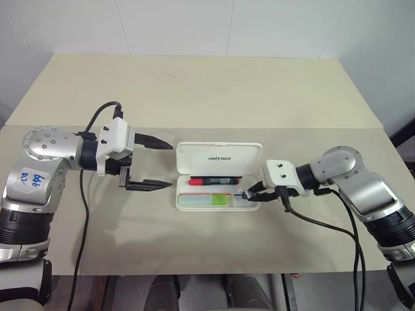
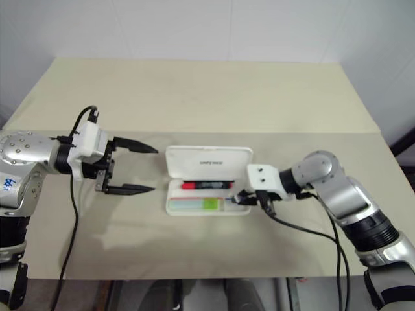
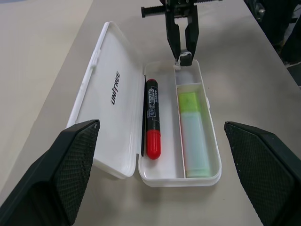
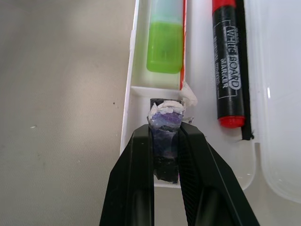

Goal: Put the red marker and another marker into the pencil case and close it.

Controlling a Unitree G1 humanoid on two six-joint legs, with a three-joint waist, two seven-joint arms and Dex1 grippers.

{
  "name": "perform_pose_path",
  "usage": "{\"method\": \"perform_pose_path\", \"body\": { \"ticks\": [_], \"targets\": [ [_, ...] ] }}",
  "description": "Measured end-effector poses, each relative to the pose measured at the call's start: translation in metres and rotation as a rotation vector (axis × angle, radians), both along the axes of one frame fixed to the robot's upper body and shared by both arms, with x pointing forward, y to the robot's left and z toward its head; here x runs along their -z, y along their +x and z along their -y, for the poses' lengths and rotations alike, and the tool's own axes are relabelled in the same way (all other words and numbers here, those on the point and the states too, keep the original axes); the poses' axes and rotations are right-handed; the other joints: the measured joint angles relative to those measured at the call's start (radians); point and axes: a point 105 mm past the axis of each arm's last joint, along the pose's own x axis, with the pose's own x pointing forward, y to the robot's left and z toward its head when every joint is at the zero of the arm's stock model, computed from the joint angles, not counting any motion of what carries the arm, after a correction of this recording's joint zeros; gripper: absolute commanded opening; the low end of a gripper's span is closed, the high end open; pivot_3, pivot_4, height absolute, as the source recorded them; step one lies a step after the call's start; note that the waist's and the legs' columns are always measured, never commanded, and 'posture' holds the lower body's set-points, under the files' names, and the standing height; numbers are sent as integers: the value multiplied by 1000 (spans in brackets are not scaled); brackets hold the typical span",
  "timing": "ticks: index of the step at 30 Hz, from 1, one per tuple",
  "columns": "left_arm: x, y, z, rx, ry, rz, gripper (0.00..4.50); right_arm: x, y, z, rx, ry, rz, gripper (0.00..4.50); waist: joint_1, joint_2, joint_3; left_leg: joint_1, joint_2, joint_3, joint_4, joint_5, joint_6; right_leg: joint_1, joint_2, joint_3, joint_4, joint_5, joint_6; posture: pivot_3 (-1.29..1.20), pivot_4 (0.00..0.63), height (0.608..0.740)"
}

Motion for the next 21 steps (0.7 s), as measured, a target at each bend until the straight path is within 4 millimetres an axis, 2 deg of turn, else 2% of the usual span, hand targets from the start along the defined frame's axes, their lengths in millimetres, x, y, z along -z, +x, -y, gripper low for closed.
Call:
{"method": "perform_pose_path", "body": {
  "ticks": [1, 13, 16, 21],
  "targets": [
    [0, 0, 0, -2, -1, 1, 4500, 0, -1, 0, -3, -2, -4, 380, -1, 0, 0, 0, 0, 0, 0, 0, 0, 0, 0, 0, 0, 0, 0, 0, 150, 740],
    [-2, 2, 0, -16, -8, 11, 4500, 5, -1, -4, -11, 10, -32, 4463, -1, 0, 0, 1, 0, 0, 0, 0, 0, 0, 0, 0, 1, 0, 0, 0, 150, 740],
    [-2, 2, 0, -18, -8, 11, 4500, 1, 1, -6, -11, 38, -28, 4463, -1, 0, 0, 1, 0, 0, 0, 0, 0, 0, 0, 0, 1, 0, 0, 0, 150, 740],
    [-2, 2, -1, -18, -9, 13, 4500, -40, 4, -2, 2, 186, 39, 4463, 0, 0, 0, 1, 0, 0, 0, 0, 0, 1, 0, 0, 1, 0, 0, 0, 150, 740]
  ]
}}
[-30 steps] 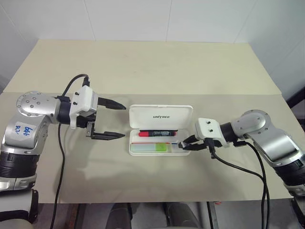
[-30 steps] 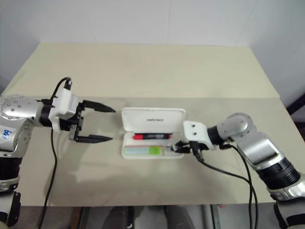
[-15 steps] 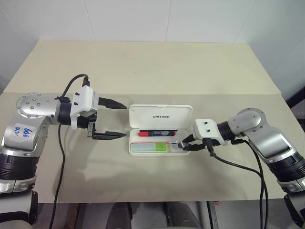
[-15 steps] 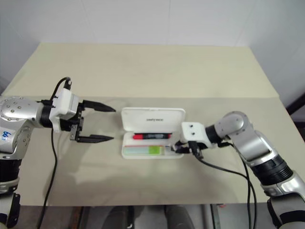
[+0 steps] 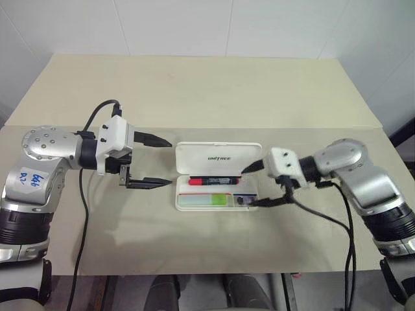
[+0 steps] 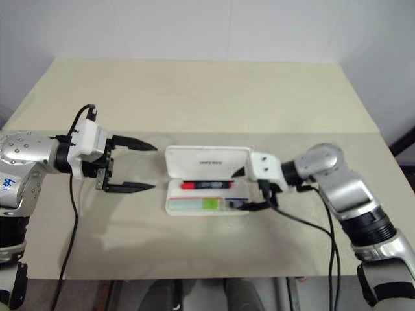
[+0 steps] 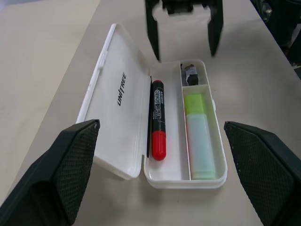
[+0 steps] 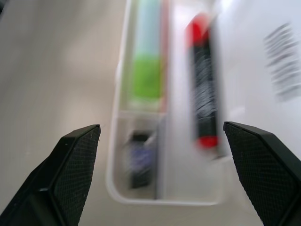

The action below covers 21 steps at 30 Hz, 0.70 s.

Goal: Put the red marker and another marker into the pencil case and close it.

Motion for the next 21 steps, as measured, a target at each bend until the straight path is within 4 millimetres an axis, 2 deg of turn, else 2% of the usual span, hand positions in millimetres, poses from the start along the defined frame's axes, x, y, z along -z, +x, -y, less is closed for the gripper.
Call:
{"method": "perform_pose_path", "body": {
  "ticks": [6, 10, 13, 21],
  "targets": [
    [0, 0, -1, 6, 2, -3, 4500, -40, -27, 7, -26, 211, -16, 4463, 3, 0, 0, 0, 0, 0, -1, 0, 0, 1, 0, 0, -1, 0, 0, 0, 150, 740],
    [3, 2, -7, 0, 0, -30, 4500, -52, -31, 17, 43, 350, 16, 4463, 1, 0, 0, 1, 0, 0, 0, 0, 0, 2, 0, 0, 0, 0, 0, 0, 150, 740],
    [1, 5, -14, -28, -22, -27, 3607, -45, -29, 26, 109, 376, 3, 4500, -2, 0, 0, 2, 0, 0, 0, 0, 0, 2, 0, 0, 0, 0, 0, 0, 150, 740],
    [-1, 13, -32, -88, -75, -38, 930, -47, -23, 43, 176, 453, 35, 4500, 0, 0, 0, 2, 0, 0, 0, 0, 0, 2, 0, 0, 0, 0, 0, 0, 150, 740]
  ]
}}
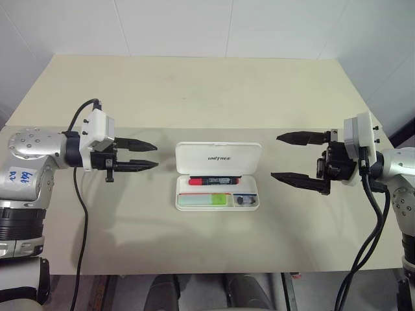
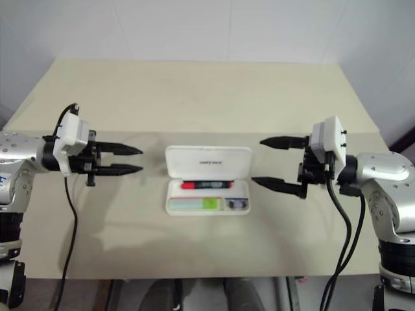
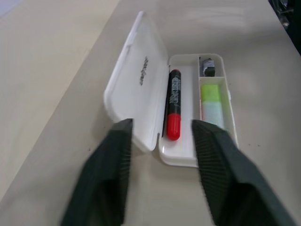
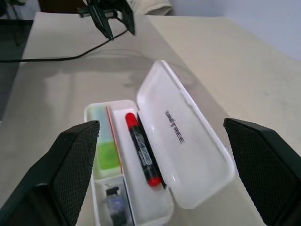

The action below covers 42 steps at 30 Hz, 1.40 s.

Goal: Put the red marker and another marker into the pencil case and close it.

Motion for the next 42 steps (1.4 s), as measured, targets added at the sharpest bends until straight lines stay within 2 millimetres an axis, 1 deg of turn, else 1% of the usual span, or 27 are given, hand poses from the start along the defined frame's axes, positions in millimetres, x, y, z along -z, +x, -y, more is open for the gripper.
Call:
{"method": "perform_pose_path", "body": {
  "ticks": [2, 3, 7, 10, 14, 16, 19, 23, 25, 26, 29, 31, 35, 38, 40, 42],
  "targets": [
    [-1, -1, 0, 5, -11, 2, 241, 0, 0, 0, -1, 0, 8, 4500, 0, 0, 0, 0, 0, 0, 0, 0, 0, 0, 0, 0, 0, 0, 0, 0, 150, 740],
    [-2, -1, 0, 9, -22, -3, 44, -1, 0, 0, -1, 0, 14, 4500, 0, 0, 0, 0, 0, 0, 0, 0, 0, 0, 0, 0, 0, 0, 0, 0, 150, 740],
    [-2, -2, 2, 14, -71, -44, 44, 2, 5, 2, 10, 3, 13, 4500, 0, 0, 0, 0, 0, 0, 0, 0, 0, 0, 0, 0, 0, 0, 0, 0, 150, 740],
    [-2, 6, 5, -15, -117, -40, 44, 1, 9, 4, 20, 6, 16, 4500, 1, 0, 0, 0, 0, 0, 0, 0, 0, 0, 0, 0, 0, 0, 0, 0, 150, 740],
    [-13, 35, 8, -127, -254, -21, 44, -1, 12, 2, 15, -2, 31, 4500, 2, 0, 0, 0, 0, -1, 1, 0, 0, 0, 0, 0, 1, 0, 1, 0, 150, 740],
    [-13, 46, 7, -177, -277, -8, 44, 0, 13, 0, 8, -6, 34, 4500, 2, 0, 0, 0, 0, -1, 1, 0, 0, 1, 0, 0, 1, 0, 1, 0, 150, 740],
    [2, 59, 10, -219, -246, -12, 44, 1, 14, 1, 13, -9, 35, 4500, 1, 0, 0, 0, 0, 0, 1, 0, 0, 1, 0, 0, 0, 0, 1, 0, 150, 740],
    [29, 64, 26, -185, -187, -61, 44, 1, 15, 0, 16, -1, 35, 4500, 2, 0, 0, 0, 0, 0, 0, 0, 0, 0, 0, 0, 0, 0, 1, 0, 150, 740],
    [36, 63, 31, -155, -167, -80, 44, 1, 15, -2, 14, 4, 40, 4500, 1, 0, 0, 0, 0, 0, 0, 0, 0, 0, 0, 0, 1, 0, 1, 0, 150, 740],
    [37, 62, 32, -139, -160, -79, 44, 0, 15, -3, 16, 7, 43, 4500, 1, 0, 0, 0, 0, 0, 0, 0, 0, 0, 0, 0, 1, 0, 1, 0, 150, 740],
    [32, 60, 36, -95, -154, -57, 44, -1, 14, -5, 18, 16, 52, 4500, 2, 0, 0, 0, 0, 0, 0, 0, 0, 0, 0, 0, 1, 0, 1, 0, 150, 740],
    [29, 56, 43, -52, -155, -52, 44, -1, 15, -6, 21, 23, 56, 4500, 3, 0, 0, 0, 0, 0, 1, 0, -1, 1, 0, 0, 1, 0, 1, 0, 150, 740],
    [30, 35, 61, 74, -110, -52, 44, -1, 15, -8, 24, 29, 58, 4500, 3, 0, 0, 0, 0, -1, 0, 0, -1, 0, 0, 0, 0, 0, 1, 0, 150, 740],
    [38, 20, 72, 150, -79, -80, 44, 0, 15, -8, 28, 36, 56, 4500, 1, 0, 0, 0, 0, -1, 0, 0, -1, 1, 0, 0, 1, 0, 1, 0, 150, 740],
    [51, 6, 82, 215, -28, -115, 44, 2, 15, -10, 24, 45, 50, 4500, 1, 0, 0, 1, 0, 0, 0, 0, -1, 1, 0, 1, 1, 0, 1, 0, 150, 740],
    [66, -1, 89, 242, 17, -148, 44, 3, 15, -13, 18, 53, 48, 4500, 2, 0, 0, 1, 0, -1, 1, 0, -1, 2, 0, 1, 1, 0, 1, 0, 150, 740]
  ]
}}
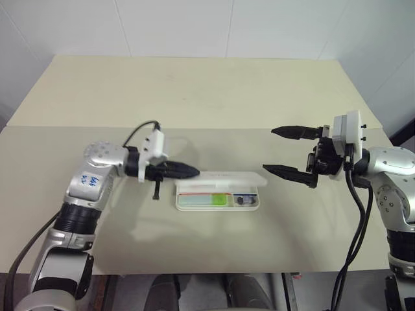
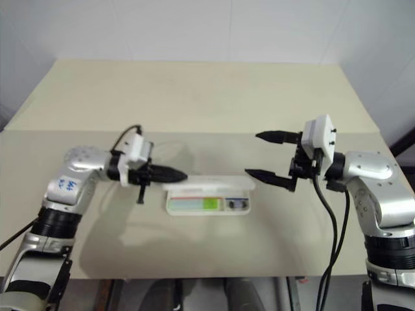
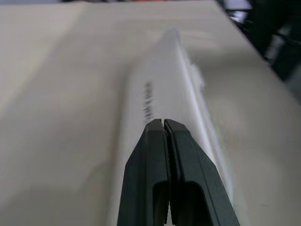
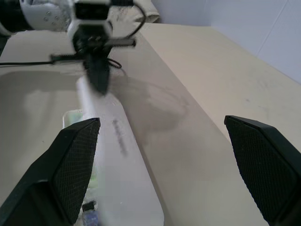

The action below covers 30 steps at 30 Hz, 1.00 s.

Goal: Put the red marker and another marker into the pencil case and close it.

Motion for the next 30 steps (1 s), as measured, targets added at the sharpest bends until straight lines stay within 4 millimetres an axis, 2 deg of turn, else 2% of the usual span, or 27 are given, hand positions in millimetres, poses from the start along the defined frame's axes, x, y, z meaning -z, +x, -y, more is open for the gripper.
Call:
{"method": "perform_pose_path", "body": {
  "ticks": [7, 11, 18, 20, 23, 26, 30],
  "targets": [
    [31, -1, 12, -31, 99, -20, 44, 3, -3, -5, -4, 2, -2, 4500, 0, 0, 0, 1, 0, -1, 0, 0, 0, 3, 0, 0, -1, 1, 1, 0, 150, 740],
    [33, 2, 23, -46, 105, 21, 44, 6, -2, -4, 11, 11, -8, 4500, 3, 1, 0, 4, -1, -2, 0, 0, 0, 7, 0, 0, -3, 1, 1, 0, 150, 740],
    [30, 5, 24, -83, 62, 8, 44, 9, -7, -8, 12, 24, -7, 4500, 1, 1, 0, 6, -1, -2, 0, 0, 0, 11, 0, 0, -6, 2, 2, 0, 150, 740],
    [19, 9, 18, -125, -13, -2, 44, 9, -6, -8, 14, 25, -11, 4500, -1, 1, 0, 6, -1, -2, 0, 0, 0, 11, 0, 0, -6, 2, 2, 0, 150, 740],
    [-10, 10, 0, -162, -96, 46, 44, 13, -3, -3, 32, 35, -29, 4500, -5, 1, 0, 6, 0, -2, -2, 0, 0, 9, 0, 0, -6, 2, 2, 0, 150, 740],
    [-32, 7, -34, -252, -138, 91, 677, 16, 4, 12, 88, 71, -46, 4500, -4, 1, 0, 6, 0, -2, -3, 0, 0, 9, 0, -1, -6, 1, 1, 0, 150, 740],
    [-35, -2, -69, -366, -164, 82, 1894, 24, 10, 26, 135, 79, -53, 4500, -2, 1, 0, 4, 0, -2, -3, -1, 0, 9, -1, -1, -8, 1, 1, 0, 150, 740]
  ]
}}
